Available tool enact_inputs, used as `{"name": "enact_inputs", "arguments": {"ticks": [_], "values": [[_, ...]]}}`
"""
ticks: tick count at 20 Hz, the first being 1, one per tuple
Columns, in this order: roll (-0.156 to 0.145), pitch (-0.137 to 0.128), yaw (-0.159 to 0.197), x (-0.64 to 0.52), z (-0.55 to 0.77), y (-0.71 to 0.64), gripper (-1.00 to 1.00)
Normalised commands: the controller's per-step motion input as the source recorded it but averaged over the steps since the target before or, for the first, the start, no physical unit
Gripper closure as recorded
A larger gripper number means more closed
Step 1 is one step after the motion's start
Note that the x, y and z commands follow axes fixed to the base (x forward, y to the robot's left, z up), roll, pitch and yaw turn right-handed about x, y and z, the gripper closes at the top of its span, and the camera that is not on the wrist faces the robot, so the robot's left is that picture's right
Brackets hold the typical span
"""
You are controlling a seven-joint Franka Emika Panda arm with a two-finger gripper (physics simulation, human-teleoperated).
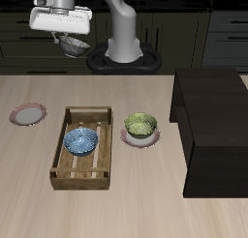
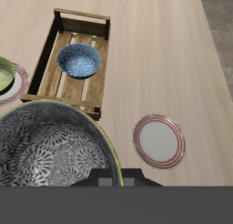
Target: Place the green bowl onto the plate that is in the table center and place the black bowl onto the plate that is next to the blue bowl
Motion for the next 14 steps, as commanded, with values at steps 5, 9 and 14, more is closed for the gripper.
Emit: {"name": "enact_inputs", "arguments": {"ticks": [5,9,14], "values": [[-0.088,0.047,-0.048,0.39,-0.05,-0.70,1.00],[-0.080,0.001,-0.031,0.29,0.04,-0.64,1.00],[0.009,0.038,0.005,0.22,-0.09,-0.34,1.00]]}}
